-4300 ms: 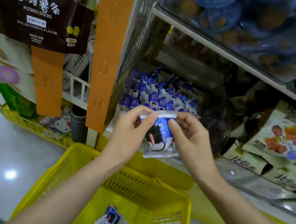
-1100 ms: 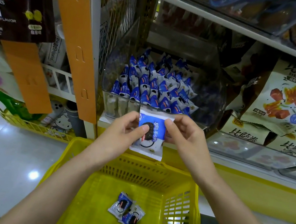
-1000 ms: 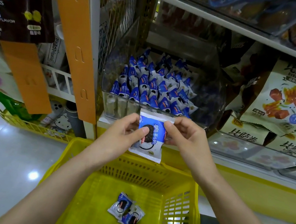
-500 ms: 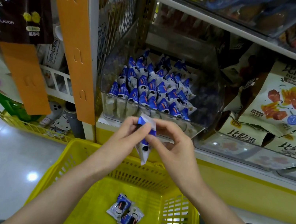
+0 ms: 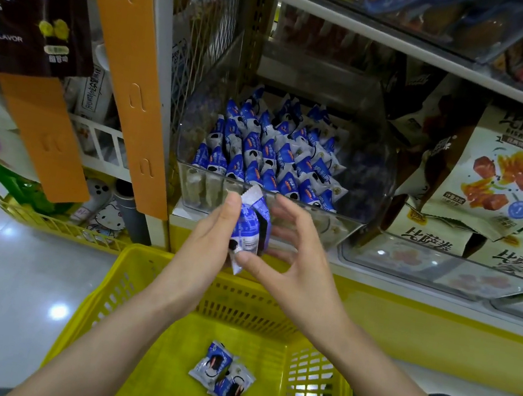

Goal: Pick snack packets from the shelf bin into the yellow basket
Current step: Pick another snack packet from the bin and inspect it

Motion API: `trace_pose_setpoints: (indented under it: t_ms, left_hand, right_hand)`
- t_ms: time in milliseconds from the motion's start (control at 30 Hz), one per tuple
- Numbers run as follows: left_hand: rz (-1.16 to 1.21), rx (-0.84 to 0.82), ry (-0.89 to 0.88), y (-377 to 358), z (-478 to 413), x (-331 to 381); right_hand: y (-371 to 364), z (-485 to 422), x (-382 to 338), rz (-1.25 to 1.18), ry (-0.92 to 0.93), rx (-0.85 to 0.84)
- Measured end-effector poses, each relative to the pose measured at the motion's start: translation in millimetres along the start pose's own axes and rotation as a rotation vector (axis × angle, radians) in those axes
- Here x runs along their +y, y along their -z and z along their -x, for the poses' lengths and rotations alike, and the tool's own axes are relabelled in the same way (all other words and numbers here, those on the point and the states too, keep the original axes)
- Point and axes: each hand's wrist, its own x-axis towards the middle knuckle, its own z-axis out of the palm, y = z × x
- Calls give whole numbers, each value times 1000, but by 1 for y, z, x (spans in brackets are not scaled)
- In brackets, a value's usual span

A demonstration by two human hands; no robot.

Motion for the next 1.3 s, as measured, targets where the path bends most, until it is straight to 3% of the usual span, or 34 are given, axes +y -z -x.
trace_pose_setpoints:
  t_ms: [133, 400, 600, 767, 900, 1100, 1300]
  left_hand:
    - [-36, 81, -82, 4, -1, 5]
    - [-189, 150, -243, 10, -2, 15]
    - [-258, 65, -252, 14, 1, 20]
    - [-601, -86, -383, 23, 3, 26]
    - [-637, -103, -365, 21, 4, 22]
    - [-681, 41, -417, 19, 4, 14]
    - [-771, 12, -461, 13, 8, 8]
  right_hand:
    - [-2, 0, 2, 35, -73, -36]
    - [6, -6, -1, -221, -130, -22]
    - [9, -6, -5, -267, -183, -87]
    - [21, -11, -9, -245, -233, -80]
    - [28, -10, -10, -340, -283, -90]
    - [27, -8, -13, -481, -194, -146]
    - [18, -6, -9, -326, -109, -46]
